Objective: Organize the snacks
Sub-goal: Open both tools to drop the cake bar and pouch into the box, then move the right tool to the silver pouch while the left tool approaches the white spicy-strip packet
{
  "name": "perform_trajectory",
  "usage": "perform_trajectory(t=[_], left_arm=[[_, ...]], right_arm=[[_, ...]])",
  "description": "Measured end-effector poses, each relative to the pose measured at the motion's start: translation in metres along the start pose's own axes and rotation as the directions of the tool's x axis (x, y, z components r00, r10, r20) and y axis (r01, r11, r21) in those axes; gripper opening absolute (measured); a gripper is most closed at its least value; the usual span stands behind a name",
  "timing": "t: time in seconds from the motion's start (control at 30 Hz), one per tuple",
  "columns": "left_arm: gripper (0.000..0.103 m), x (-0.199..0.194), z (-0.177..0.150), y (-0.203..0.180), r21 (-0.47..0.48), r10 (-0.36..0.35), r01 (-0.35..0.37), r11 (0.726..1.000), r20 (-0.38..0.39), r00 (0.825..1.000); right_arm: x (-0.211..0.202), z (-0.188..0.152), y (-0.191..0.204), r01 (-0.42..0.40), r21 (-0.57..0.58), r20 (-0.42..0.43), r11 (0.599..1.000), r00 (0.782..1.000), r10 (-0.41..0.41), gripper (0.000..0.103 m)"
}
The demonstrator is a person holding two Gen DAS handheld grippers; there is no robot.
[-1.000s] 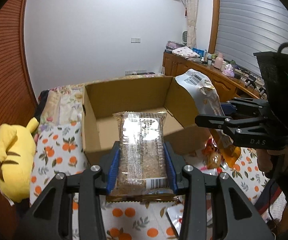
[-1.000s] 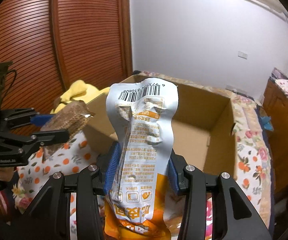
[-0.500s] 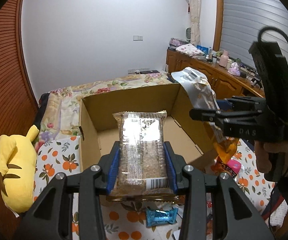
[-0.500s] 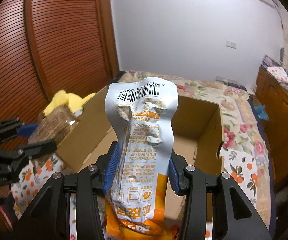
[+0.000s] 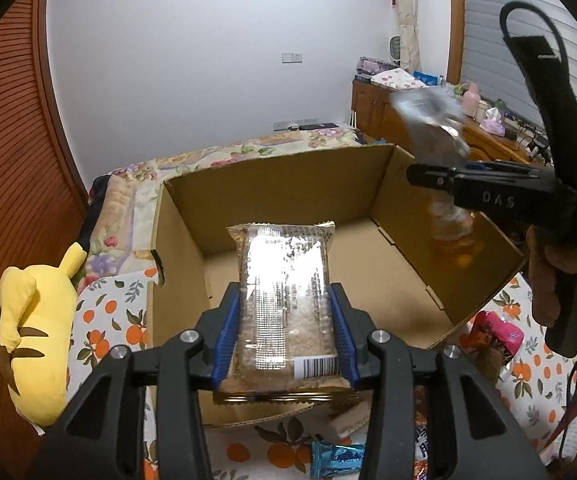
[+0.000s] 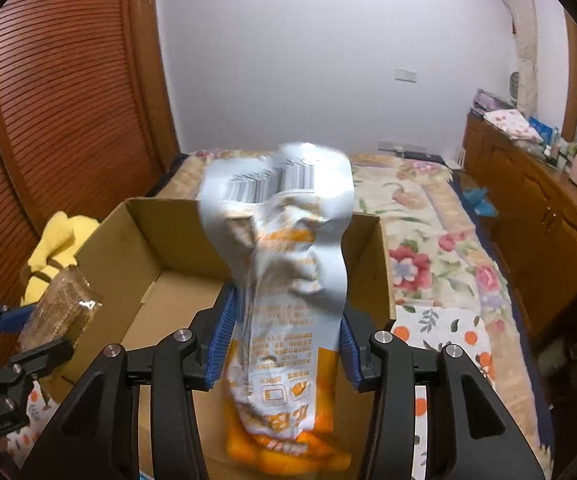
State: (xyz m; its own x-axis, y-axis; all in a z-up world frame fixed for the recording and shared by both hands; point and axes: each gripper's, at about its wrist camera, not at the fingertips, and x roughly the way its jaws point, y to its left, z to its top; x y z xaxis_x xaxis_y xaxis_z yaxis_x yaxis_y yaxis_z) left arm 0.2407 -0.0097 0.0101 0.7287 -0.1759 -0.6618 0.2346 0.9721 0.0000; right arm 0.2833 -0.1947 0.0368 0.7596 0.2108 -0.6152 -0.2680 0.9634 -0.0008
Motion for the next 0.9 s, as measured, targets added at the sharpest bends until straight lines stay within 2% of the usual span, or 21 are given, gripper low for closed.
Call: perform_trajectory(t=[0.07,0.1,0.17,0.3,0.4,0.5,0.6,0.9], left_arm=[[0.043,0.002,-0.003,0.001,-0.004,0.003,-0.003,1.000,-0.004,1.000],[0.043,0.004,-0.003,0.003,-0.008,0.002,-0.002,1.000,-0.006,1.000],[0.043,0.004,-0.003,0.003,-0.013,0.003,-0.003,1.000,-0.006,1.000],[0.045,0.005,-0.002,0.003,-0.019,0.009,-0.009,1.000,-0.004,1.000],[0.046,0.006,0.001,0.000,-0.016,0.020,-0.020,1.000,0.004,1.000],[0.052,0.003,0.006,-0.001,-0.022,0.020,-0.019,1.000,0.024,1.000],[0.055,0.001,0.008,-0.003,-0.030,0.006,-0.005,1.000,0.030,1.000],[0.061,-0.025,-0.006,-0.014,-0.012,-0.027,0.028,1.000,0.069,0.997]], right_arm=[[0.001,-0.002,-0.001,-0.006,0.007,0.004,1.000,1.000,0.006,0.039],[0.003,-0.003,-0.001,-0.013,0.006,-0.006,1.000,1.000,0.013,0.023],[0.009,-0.008,0.004,-0.050,-0.022,-0.045,0.999,0.998,0.049,0.014],[0.008,-0.017,0.010,-0.107,-0.039,-0.058,0.994,0.993,0.105,0.010],[0.006,-0.023,0.014,-0.148,-0.028,-0.076,0.989,0.986,0.146,0.010],[0.005,-0.031,0.020,-0.201,-0.021,-0.107,0.979,0.974,0.198,0.019],[-0.001,-0.036,0.023,-0.215,-0.030,-0.093,0.976,0.973,0.211,0.026],[-0.049,-0.056,0.016,-0.240,-0.058,-0.029,0.969,0.971,0.238,0.031]])
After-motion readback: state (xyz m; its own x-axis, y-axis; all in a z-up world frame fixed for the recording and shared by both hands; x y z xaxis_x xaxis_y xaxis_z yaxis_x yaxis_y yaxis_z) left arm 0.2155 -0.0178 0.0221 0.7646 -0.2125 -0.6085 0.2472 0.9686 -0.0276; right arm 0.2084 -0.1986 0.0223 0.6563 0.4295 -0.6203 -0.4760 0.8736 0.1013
